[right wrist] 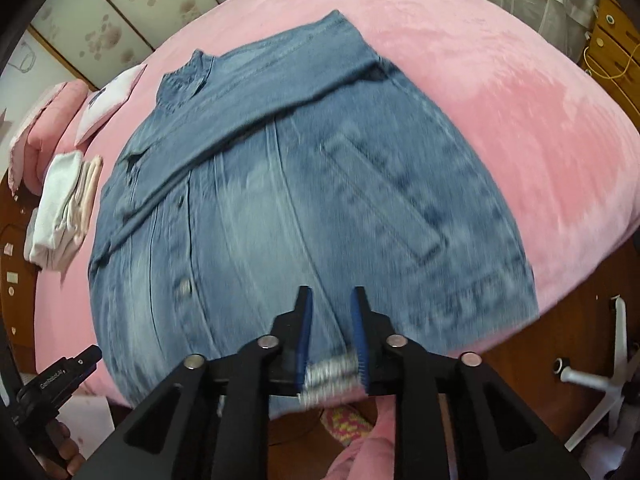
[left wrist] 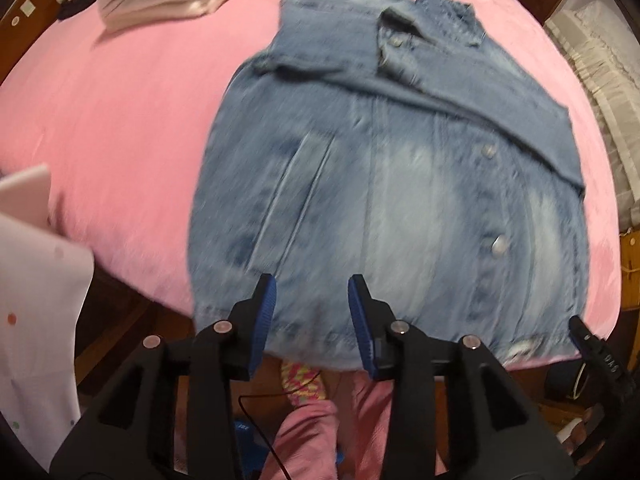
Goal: Fold large clothes
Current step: 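Open both tools and move them to the jacket hem, then grasp the denim jacket hem with both tools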
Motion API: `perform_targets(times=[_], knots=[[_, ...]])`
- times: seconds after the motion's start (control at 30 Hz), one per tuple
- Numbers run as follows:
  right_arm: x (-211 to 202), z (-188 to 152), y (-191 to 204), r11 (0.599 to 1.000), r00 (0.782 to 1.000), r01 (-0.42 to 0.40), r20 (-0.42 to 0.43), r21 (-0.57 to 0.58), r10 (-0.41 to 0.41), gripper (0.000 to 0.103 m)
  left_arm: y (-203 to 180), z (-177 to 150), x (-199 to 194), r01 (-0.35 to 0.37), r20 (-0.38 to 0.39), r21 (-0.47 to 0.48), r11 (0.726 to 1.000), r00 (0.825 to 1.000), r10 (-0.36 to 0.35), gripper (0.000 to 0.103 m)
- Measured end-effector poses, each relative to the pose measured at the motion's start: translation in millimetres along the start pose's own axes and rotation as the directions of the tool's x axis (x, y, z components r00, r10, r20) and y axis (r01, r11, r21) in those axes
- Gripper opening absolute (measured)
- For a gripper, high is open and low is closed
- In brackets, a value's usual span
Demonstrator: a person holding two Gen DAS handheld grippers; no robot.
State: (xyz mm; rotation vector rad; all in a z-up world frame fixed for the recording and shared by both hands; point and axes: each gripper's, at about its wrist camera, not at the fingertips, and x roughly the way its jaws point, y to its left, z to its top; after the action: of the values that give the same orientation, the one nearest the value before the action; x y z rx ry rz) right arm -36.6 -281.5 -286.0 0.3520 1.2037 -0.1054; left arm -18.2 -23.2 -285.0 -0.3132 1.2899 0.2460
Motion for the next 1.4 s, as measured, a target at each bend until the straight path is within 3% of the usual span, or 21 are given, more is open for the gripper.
perform_targets(times=[0.07, 0.17, 0.3, 0.4, 0.47, 0.57, 0.73, 0.93, 1.03, 1.1, 1.23, 1.4], knots=[[7.9, -6.0, -0.2, 1.0, 1.0, 0.003, -0.005, 0.006, -0.003, 0.039, 12.0, -12.6, 8.2, -0.012, -0.037, -0.001, 1.0, 0.999, 0.012, 0.041], [11.2, -20.0, -10.0, 1.0, 0.999, 0.03, -0.012, 0.008, -0.03, 0.059, 27.3, -25.9, 17.6, -0.053, -0.058, -0.004, 0.999, 0.997, 0.052, 0.041], [10.2, -36.0, -26.4, 0.998, 0.998, 0.065, -0.025, -0.005, -0.065, 0.06, 51.5, -37.0, 24.5, -0.097, -0.082, -0.032, 0.995, 0.992, 0.094, 0.041], [9.8, -46.5, -43.6, 0.998, 0.997, 0.064, -0.035, -0.003, -0.064, 0.068, 72.1, -41.4, 29.6, -0.101, -0.123, -0.076, 0.992, 0.988, 0.092, 0.041], [9.3, -46.9, -54.6, 0.998, 0.997, 0.068, -0.032, 0.0, -0.068, 0.07, 83.0, -42.7, 32.2, -0.101, -0.152, -0.104, 0.989, 0.985, 0.084, 0.049], [8.5, -46.4, -77.2, 0.996, 0.996, 0.085, -0.025, 0.023, -0.085, 0.073, 97.8, -43.7, 31.7, -0.081, -0.159, -0.129, 0.988, 0.985, 0.06, 0.052], [14.9, -32.6, -118.5, 0.99, 0.995, 0.094, -0.037, 0.101, -0.091, 0.073, 113.6, -46.0, 30.9, -0.045, -0.155, -0.109, 0.993, 0.988, 0.027, 0.056], [27.9, 2.5, -151.5, 0.994, 1.0, -0.008, -0.021, 0.111, 0.011, 0.073, 124.0, -52.9, 32.5, 0.028, -0.142, -0.045, 0.999, 0.989, -0.034, 0.056], [42.6, 18.0, -155.0, 0.996, 0.997, -0.039, -0.065, 0.08, 0.045, 0.064, 121.4, -47.5, 30.5, 0.094, -0.119, -0.036, 0.995, 0.988, -0.097, 0.056], [53.7, 26.7, -154.3, 0.998, 0.995, -0.026, -0.094, 0.06, 0.032, 0.063, 126.2, -44.7, 30.2, 0.149, -0.106, -0.027, 0.988, 0.983, -0.151, 0.056], [60.5, 34.4, -156.4, 0.997, 0.995, -0.043, -0.09, 0.062, 0.049, 0.052, 135.8, -34.7, 34.8, 0.17, -0.12, -0.016, 0.985, 0.978, -0.171, 0.056], [56.4, 33.0, -159.1, 0.994, 0.996, -0.036, -0.072, 0.101, 0.044, 0.041, 144.9, -24.3, 50.4, 0.212, -0.136, -0.116, 0.97, 0.964, -0.227, 0.056]])
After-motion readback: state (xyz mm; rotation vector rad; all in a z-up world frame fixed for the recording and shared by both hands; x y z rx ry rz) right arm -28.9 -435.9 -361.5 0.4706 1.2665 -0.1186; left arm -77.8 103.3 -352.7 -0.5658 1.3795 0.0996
